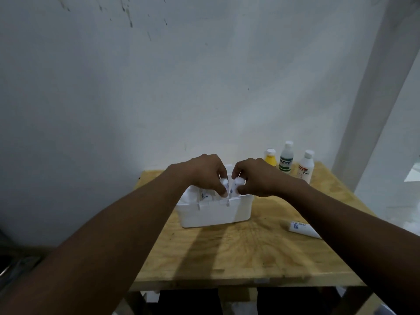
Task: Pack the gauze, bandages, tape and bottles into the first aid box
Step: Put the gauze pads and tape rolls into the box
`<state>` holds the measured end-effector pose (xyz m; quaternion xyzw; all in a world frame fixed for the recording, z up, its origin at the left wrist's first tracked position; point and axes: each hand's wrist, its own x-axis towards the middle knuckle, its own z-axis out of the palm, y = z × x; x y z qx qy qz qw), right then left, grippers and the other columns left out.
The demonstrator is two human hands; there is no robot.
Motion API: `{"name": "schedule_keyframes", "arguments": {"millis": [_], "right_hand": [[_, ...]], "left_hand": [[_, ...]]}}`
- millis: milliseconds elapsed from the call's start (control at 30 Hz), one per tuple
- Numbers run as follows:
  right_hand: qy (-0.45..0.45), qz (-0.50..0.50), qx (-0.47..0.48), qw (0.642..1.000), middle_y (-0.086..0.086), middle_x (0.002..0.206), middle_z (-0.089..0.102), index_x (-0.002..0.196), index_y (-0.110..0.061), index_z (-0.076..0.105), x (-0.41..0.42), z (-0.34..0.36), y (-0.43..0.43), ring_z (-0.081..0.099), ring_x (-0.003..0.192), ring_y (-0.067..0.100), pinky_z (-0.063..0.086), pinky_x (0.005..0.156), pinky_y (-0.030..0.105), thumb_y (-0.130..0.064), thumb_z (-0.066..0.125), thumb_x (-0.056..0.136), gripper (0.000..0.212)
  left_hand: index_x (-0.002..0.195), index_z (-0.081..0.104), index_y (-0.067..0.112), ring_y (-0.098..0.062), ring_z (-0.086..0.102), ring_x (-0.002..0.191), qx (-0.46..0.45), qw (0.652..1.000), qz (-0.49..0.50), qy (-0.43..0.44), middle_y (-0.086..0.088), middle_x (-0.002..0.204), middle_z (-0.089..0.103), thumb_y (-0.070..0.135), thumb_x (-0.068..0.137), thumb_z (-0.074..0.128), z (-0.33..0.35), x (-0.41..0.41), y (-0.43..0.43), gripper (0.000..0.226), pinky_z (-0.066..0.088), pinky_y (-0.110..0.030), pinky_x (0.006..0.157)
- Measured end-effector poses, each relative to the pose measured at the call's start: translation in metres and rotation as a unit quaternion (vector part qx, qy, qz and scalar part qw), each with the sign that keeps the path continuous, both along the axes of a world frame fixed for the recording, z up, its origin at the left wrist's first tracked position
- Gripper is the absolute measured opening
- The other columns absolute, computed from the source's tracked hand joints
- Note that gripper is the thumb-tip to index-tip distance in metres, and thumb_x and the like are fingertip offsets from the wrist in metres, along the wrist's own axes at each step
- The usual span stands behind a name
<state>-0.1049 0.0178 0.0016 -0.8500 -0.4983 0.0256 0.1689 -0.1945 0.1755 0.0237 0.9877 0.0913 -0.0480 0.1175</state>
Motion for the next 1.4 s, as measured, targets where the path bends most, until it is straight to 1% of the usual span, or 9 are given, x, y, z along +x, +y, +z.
{"name": "schedule_keyframes", "arguments": {"millis": [100, 200, 267, 367, 500, 833, 1000, 1167, 1400], "right_hand": [[0.014, 0.004, -0.011, 1.000, 0.001, 0.108, 0.064, 0.109, -0.017, 0.069, -0.003, 0.001, 0.003, 0.061, 0.097, 0.020, 0.054, 0.081, 0.035, -0.023, 0.076, 0.078, 0.033], [0.031, 0.023, -0.023, 0.999, -0.004, 0.096, 0.062, 0.109, -0.015, 0.072, -0.004, 0.004, 0.003, 0.059, 0.088, 0.015, 0.046, 0.067, 0.022, -0.024, 0.073, 0.081, 0.029], [0.058, 0.030, -0.025, 0.998, -0.003, 0.097, 0.067, 0.110, -0.014, 0.073, -0.004, 0.005, 0.001, 0.062, 0.089, 0.014, 0.047, 0.066, 0.017, -0.025, 0.071, 0.083, 0.029], [0.095, 0.041, -0.021, 0.994, 0.000, 0.108, 0.073, 0.113, -0.012, 0.073, -0.004, 0.006, -0.002, 0.065, 0.094, 0.012, 0.051, 0.076, 0.020, -0.021, 0.068, 0.085, 0.030], [0.110, 0.045, -0.014, 0.993, -0.001, 0.107, 0.074, 0.110, -0.013, 0.075, -0.005, 0.006, -0.002, 0.066, 0.094, 0.012, 0.054, 0.081, 0.024, -0.021, 0.068, 0.085, 0.027], [0.145, 0.042, 0.011, 0.988, -0.002, 0.103, 0.076, 0.105, -0.013, 0.077, -0.002, 0.003, -0.003, 0.068, 0.093, 0.013, 0.056, 0.086, 0.031, -0.022, 0.069, 0.086, 0.023], [0.161, 0.036, 0.017, 0.986, -0.011, 0.083, 0.072, 0.104, -0.011, 0.077, 0.002, 0.005, -0.006, 0.067, 0.076, 0.007, 0.053, 0.073, 0.023, -0.015, 0.068, 0.087, 0.020], [0.152, 0.041, 0.018, 0.987, -0.001, 0.094, 0.077, 0.100, -0.012, 0.077, 0.004, 0.000, -0.006, 0.071, 0.091, 0.015, 0.058, 0.085, 0.031, -0.017, 0.071, 0.086, 0.016], [0.141, 0.039, 0.040, 0.988, -0.004, 0.087, 0.076, 0.091, -0.017, 0.078, 0.002, -0.003, -0.005, 0.070, 0.087, 0.011, 0.053, 0.072, 0.020, -0.018, 0.076, 0.082, 0.009]], "left_hand": [[0.098, 0.077, 0.029, -0.012, 0.064, 0.085, 0.016, 1.000, 0.001, 0.009, 0.010, 0.091, 0.071, 0.047, 0.064, 0.087, 0.001, -0.003, 0.000, 0.039, 0.054, -0.035, 0.079], [0.098, 0.078, 0.032, -0.011, 0.062, 0.084, 0.028, 0.999, 0.003, 0.022, 0.015, 0.086, 0.070, 0.046, 0.065, 0.085, 0.003, -0.004, 0.000, 0.036, 0.051, -0.032, 0.077], [0.098, 0.078, 0.035, -0.007, 0.061, 0.084, 0.023, 0.999, 0.003, 0.038, 0.021, 0.084, 0.069, 0.044, 0.067, 0.084, 0.005, -0.004, -0.001, 0.033, 0.050, -0.031, 0.078], [0.100, 0.079, 0.036, 0.000, 0.060, 0.086, 0.002, 0.998, 0.009, 0.064, 0.028, 0.083, 0.067, 0.039, 0.070, 0.081, 0.010, -0.004, -0.003, 0.030, 0.052, -0.029, 0.083], [0.103, 0.079, 0.033, 0.000, 0.060, 0.084, -0.005, 0.997, 0.004, 0.077, 0.028, 0.081, 0.066, 0.030, 0.075, 0.077, 0.012, -0.005, -0.005, 0.028, 0.050, -0.026, 0.078], [0.103, 0.079, 0.033, -0.005, 0.063, 0.097, -0.007, 0.998, 0.014, 0.057, 0.025, 0.091, 0.070, 0.031, 0.076, 0.075, 0.015, -0.005, -0.007, 0.028, 0.051, -0.036, 0.095], [0.098, 0.080, 0.034, -0.008, 0.064, 0.099, -0.002, 0.999, 0.021, 0.046, 0.023, 0.098, 0.074, 0.032, 0.076, 0.073, 0.010, -0.001, -0.004, 0.023, 0.050, -0.041, 0.097], [0.097, 0.081, 0.032, -0.006, 0.064, 0.097, -0.011, 0.999, 0.011, 0.051, 0.023, 0.094, 0.073, 0.030, 0.077, 0.076, 0.010, -0.001, -0.005, 0.020, 0.051, -0.039, 0.096], [0.096, 0.082, 0.024, -0.005, 0.066, 0.091, -0.056, 0.997, 0.004, 0.060, 0.016, 0.092, 0.075, 0.024, 0.076, 0.082, 0.013, -0.003, 0.000, 0.020, 0.054, -0.026, 0.086]]}}
